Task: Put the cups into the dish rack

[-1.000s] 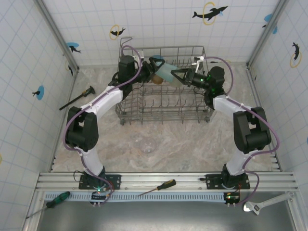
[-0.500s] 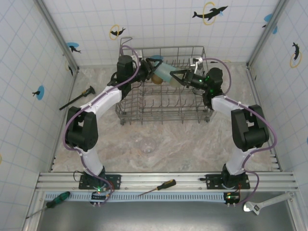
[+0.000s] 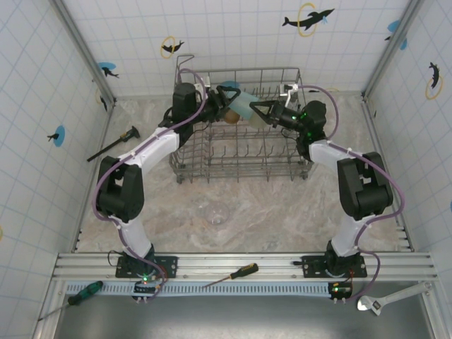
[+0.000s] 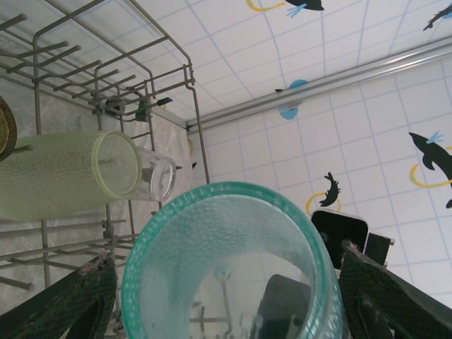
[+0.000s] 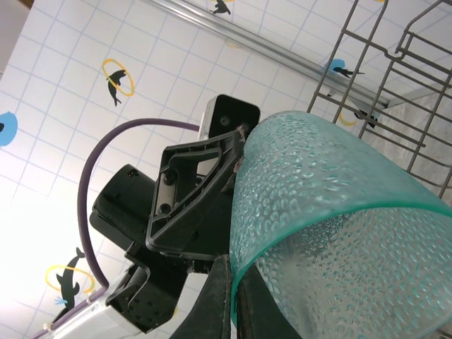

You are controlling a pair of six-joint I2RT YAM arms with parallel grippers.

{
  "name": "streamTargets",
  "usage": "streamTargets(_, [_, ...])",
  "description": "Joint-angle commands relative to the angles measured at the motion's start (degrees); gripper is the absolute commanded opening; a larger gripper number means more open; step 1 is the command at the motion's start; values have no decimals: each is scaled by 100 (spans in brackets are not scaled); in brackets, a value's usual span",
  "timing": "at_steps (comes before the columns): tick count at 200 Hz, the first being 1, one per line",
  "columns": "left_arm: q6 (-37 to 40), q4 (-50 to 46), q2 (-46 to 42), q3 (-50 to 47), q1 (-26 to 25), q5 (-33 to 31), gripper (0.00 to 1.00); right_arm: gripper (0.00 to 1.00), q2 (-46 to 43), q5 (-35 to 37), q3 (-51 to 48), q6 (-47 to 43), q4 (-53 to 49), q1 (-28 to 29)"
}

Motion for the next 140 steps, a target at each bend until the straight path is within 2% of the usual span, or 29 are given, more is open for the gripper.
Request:
streamTargets(1, [160, 76, -324, -136, -19, 5, 83, 0, 78, 147, 110, 108, 474, 15])
streamTargets(43, [211, 48, -403, -184, -19, 12, 67, 0, 139, 114, 130, 163, 436, 61])
streamTargets(79, [260, 35, -412, -218, -2, -120, 68, 0, 106, 28, 135, 171, 412, 129])
streamTargets(125, [204, 79, -393, -130, -3, -146, 79, 0, 17, -8, 26, 109, 345, 212])
streamTargets(140, [193, 111, -403, -121, -2, -170, 75, 0, -8, -3, -2, 84, 337, 210])
